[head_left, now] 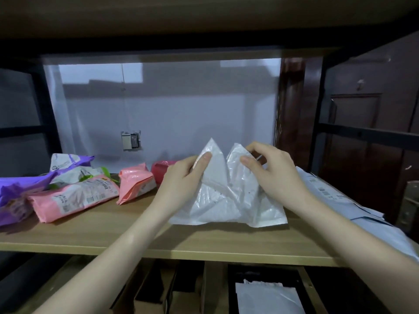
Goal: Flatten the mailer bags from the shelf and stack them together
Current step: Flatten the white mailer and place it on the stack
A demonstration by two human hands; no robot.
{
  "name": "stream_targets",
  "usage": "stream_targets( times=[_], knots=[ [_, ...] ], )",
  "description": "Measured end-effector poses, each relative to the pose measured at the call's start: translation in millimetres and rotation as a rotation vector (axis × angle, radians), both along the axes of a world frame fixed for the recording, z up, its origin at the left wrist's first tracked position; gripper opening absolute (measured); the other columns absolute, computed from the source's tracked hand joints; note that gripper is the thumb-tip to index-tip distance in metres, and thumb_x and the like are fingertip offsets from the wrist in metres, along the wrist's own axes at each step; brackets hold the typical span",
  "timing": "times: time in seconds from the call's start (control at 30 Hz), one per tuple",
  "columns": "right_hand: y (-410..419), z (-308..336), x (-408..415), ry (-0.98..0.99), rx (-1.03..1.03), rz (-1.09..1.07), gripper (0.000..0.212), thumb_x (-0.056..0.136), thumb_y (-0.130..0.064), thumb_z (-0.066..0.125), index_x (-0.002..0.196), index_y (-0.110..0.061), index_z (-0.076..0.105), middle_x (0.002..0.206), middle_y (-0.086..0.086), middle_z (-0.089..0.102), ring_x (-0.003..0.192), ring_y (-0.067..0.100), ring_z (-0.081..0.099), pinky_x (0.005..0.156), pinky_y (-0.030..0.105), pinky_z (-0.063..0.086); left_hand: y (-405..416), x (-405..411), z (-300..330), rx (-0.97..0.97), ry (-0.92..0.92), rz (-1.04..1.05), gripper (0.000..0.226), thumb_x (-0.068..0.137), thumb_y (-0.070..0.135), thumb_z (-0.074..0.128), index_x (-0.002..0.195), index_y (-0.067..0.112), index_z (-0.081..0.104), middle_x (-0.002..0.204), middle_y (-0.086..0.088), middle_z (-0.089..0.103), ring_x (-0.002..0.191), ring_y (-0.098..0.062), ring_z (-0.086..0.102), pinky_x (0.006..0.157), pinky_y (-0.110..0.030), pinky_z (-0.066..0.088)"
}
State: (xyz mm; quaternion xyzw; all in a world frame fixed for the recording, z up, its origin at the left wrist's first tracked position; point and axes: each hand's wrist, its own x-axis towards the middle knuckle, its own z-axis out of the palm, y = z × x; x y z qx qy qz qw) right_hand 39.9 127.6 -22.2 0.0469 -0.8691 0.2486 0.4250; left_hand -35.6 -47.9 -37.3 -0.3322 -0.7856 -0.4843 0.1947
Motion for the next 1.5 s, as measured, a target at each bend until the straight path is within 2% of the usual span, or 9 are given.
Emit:
stream_targets(
  times=[0.13, 0.27, 0.4, 0.5, 0.6, 0.7, 0.8, 1.0, 1.5],
  knots=[
    [6.5, -4.3, 5.2, 0.036, 0.071, -0.128, 0.018, 0.096, -0.025, 0.044, 0.086, -0.01, 0.048, 0.068, -0.002, 0.051, 0.072, 0.027, 0.051, 0.07, 0.037, 0.039, 8.7, -0.9, -7.6, 0.045, 0.182, 0.149, 0.048, 0.097, 0.04, 0.042, 0.059, 0.016, 0.029, 0.05, 0.005, 0.027, 0.05, -0.012, 0.027, 0.049, -0.026, 0.02],
    [31.2, -6.9, 5.7, -0.1, 0.01, -0.256, 0.019, 0.098, -0.018, 0.041, 0.083, -0.007, 0.04, 0.06, 0.0, 0.043, 0.07, 0.033, 0.045, 0.066, 0.035, 0.032, 2.8, -5.1, -13.4, 0.064, 0.103, 0.238, 0.046, 0.101, 0.033, 0.037, 0.058, 0.015, 0.033, 0.051, 0.004, 0.037, 0.049, -0.011, 0.033, 0.048, -0.028, 0.021],
    [51.2, -21.4, 2.2, -0.308, -0.03, -0.348, 0.03, 0.097, -0.019, 0.044, 0.069, -0.011, 0.035, 0.066, 0.004, 0.044, 0.071, 0.029, 0.046, 0.05, 0.031, 0.027, -3.9, -24.8, -27.2, -0.212, -0.006, 0.275, 0.041, 0.102, 0.031, 0.033, 0.072, 0.009, 0.052, 0.064, -0.004, 0.055, 0.062, -0.019, 0.052, 0.053, -0.03, 0.03],
    [54.6, -33.9, 0.6, -0.497, 0.024, -0.386, 0.013, 0.094, -0.02, 0.046, 0.101, -0.009, 0.05, 0.091, 0.014, 0.058, 0.087, 0.032, 0.054, 0.065, 0.036, 0.044, -3.7, -39.7, -40.6, -0.385, -0.043, 0.314, 0.031, 0.098, 0.032, 0.038, 0.093, 0.005, 0.054, 0.082, -0.011, 0.063, 0.083, -0.033, 0.062, 0.065, -0.036, 0.042],
    [54.5, -41.5, 2.1, -0.481, 0.11, -0.354, 0.055, 0.092, -0.022, 0.048, 0.142, -0.009, 0.027, 0.125, 0.012, 0.047, 0.116, 0.029, 0.045, 0.096, 0.037, 0.039, -3.4, -38.7, -42.7, -0.512, -0.03, 0.348, 0.041, 0.093, 0.035, 0.047, 0.127, 0.011, 0.041, 0.122, -0.01, 0.047, 0.112, -0.033, 0.049, 0.088, -0.042, 0.043],
    [39.9, -42.4, 3.9, -0.373, 0.199, -0.172, 0.05, 0.097, -0.03, 0.041, 0.143, -0.016, 0.03, 0.135, 0.004, 0.04, 0.127, 0.02, 0.032, 0.105, 0.032, 0.03, 2.8, -31.4, -35.5, -0.464, 0.084, 0.183, 0.053, 0.094, 0.04, 0.037, 0.141, 0.016, 0.035, 0.142, -0.006, 0.036, 0.132, -0.026, 0.031, 0.106, -0.038, 0.028],
    [22.3, -49.6, 0.0, -0.553, 0.234, 0.034, 0.048, 0.098, -0.042, 0.029, 0.144, -0.027, 0.03, 0.148, -0.008, 0.03, 0.139, 0.011, 0.021, 0.115, 0.035, 0.02, 15.4, -24.9, -37.8, -0.666, 0.126, -0.057, 0.072, 0.087, 0.064, 0.009, 0.148, 0.029, 0.026, 0.157, 0.005, 0.019, 0.146, -0.014, 0.009, 0.118, -0.037, 0.01],
    [19.4, -64.1, -2.1, -0.765, 0.302, 0.079, 0.065, 0.09, -0.065, 0.013, 0.149, -0.039, 0.003, 0.157, -0.018, -0.003, 0.143, -0.001, -0.009, 0.118, 0.034, -0.008, 21.8, -18.9, -57.3, -0.841, -0.048, -0.125, 0.054, 0.095, 0.055, 0.011, 0.146, 0.042, -0.002, 0.158, 0.016, -0.01, 0.143, -0.002, -0.015, 0.114, -0.03, -0.013],
    [21.7, -72.4, -8.2, -0.95, 0.358, 0.085, 0.062, 0.091, -0.064, 0.01, 0.146, -0.042, -0.004, 0.156, -0.02, -0.01, 0.142, -0.003, -0.014, 0.116, 0.034, -0.014, 21.8, -17.7, -58.9, -0.975, -0.113, -0.142, 0.053, 0.098, 0.053, 0.012, 0.148, 0.041, 0.002, 0.158, 0.017, -0.009, 0.144, -0.001, -0.013, 0.114, -0.031, -0.012]
  ],
)
